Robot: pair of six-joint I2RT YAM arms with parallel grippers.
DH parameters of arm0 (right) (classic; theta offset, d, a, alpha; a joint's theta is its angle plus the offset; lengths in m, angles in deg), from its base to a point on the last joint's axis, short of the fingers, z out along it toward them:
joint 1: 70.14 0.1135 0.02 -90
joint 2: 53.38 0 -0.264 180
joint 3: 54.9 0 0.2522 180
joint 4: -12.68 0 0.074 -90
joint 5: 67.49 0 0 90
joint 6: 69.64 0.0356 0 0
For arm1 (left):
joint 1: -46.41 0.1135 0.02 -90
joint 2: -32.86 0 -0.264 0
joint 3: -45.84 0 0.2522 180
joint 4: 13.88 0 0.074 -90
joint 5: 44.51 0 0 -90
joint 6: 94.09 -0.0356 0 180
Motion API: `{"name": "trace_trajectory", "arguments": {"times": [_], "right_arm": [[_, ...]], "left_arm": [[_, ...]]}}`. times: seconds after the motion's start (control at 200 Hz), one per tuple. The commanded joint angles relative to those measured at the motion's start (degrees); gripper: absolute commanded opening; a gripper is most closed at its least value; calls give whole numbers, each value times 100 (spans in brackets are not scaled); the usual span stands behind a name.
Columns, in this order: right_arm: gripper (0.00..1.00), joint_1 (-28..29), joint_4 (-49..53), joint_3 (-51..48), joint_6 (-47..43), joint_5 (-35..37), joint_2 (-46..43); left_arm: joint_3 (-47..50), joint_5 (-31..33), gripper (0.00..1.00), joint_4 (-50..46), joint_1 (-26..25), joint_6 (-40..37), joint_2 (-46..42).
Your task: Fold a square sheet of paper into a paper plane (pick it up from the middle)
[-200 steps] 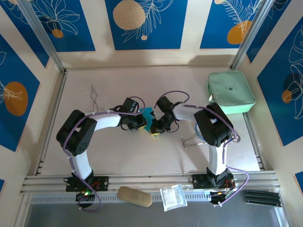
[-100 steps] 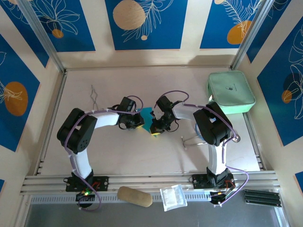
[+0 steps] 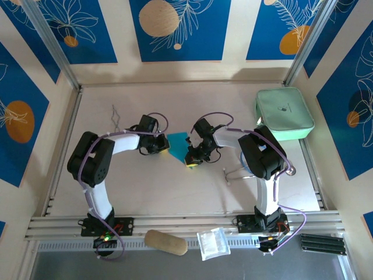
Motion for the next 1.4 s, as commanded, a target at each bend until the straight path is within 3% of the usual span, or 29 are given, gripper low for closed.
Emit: {"name": "trace_trajectory", "arguments": {"times": [0.0, 0.25, 0.415, 0.575, 0.82, 1.106, 1.396], "right_arm": [[0, -36, 638, -281, 22, 671, 362], [0, -45, 576, -113, 114, 475, 397], [0, -43, 604, -52, 109, 451, 418], [0, -46, 585, -24, 92, 425, 406], [1, -5, 269, -12, 52, 54, 60], [2, 26, -71, 268, 296, -382, -372], [0, 40, 27, 668, 667, -1, 36]], "left_arm": [[-343, 448, 13, -442, 105, -362, -107], [223, 314, 11, 85, -286, 575, -1007], [509, 127, 9, 602, -752, 1120, -1042], [574, 186, 8, 607, -1023, 1255, -778], [541, 579, 5, 466, -1025, 1034, -371], [482, 615, 5, 521, -1039, 1033, -186], [461, 677, 5, 281, -1039, 1100, -113]]}}
